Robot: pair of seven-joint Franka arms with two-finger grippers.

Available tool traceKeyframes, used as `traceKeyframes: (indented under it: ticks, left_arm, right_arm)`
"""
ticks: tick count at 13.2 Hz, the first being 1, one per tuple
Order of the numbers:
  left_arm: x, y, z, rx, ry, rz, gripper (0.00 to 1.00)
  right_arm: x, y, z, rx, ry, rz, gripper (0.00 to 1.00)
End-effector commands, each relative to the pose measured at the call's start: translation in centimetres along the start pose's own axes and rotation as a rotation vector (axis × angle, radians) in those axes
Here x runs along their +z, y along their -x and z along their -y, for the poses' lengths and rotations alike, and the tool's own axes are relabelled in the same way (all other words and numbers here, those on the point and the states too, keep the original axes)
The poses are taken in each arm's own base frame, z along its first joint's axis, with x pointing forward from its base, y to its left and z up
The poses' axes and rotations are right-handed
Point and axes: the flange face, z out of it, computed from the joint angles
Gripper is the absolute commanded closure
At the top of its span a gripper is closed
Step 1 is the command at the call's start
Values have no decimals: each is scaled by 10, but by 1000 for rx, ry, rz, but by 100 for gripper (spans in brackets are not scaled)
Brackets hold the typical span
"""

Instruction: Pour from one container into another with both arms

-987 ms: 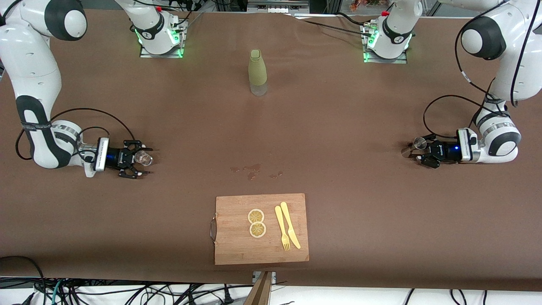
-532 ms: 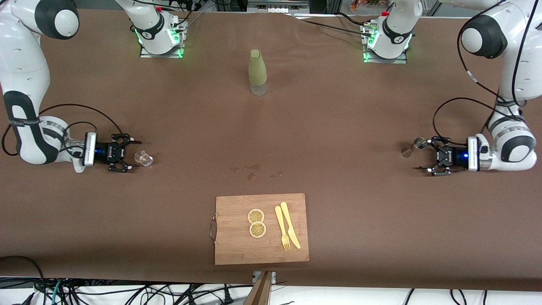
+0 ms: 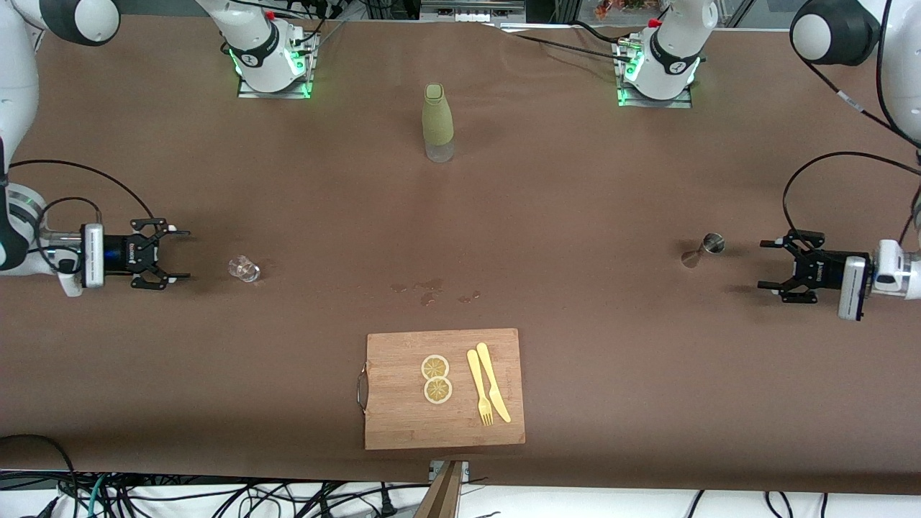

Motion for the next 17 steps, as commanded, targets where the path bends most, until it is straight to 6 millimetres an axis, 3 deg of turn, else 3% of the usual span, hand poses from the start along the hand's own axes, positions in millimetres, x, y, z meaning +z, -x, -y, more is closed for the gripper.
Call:
traceKeyframes:
  ticks: [1, 6, 7, 9, 12, 15, 17]
  left_arm:
    - [-15, -56, -45, -235, -67, 106, 0]
    - [-9, -158, -122, -594, -203, 184, 0]
    - [-6, -176, -138, -647, -239, 198, 0]
    - [-1, -214, -177, -675, -351, 240, 0]
    - [13, -256, -218, -464, -530, 399, 0]
    - [-11, -269, -234, -421, -641, 317, 0]
    - [-19, -278, -258, -525, -716, 278, 0]
  right_arm:
    - [-21, -52, 16, 121, 4, 103, 0]
    - [-22, -158, 42, 369, 70, 289, 0]
    - [-18, -193, 54, 391, 109, 353, 0]
    - [-31, -240, 84, 528, 252, 499, 0]
    - [-41, -275, 116, 679, 382, 580, 0]
    - [-44, -307, 157, 887, 595, 690, 0]
    - [-37, -324, 182, 1029, 727, 710, 0]
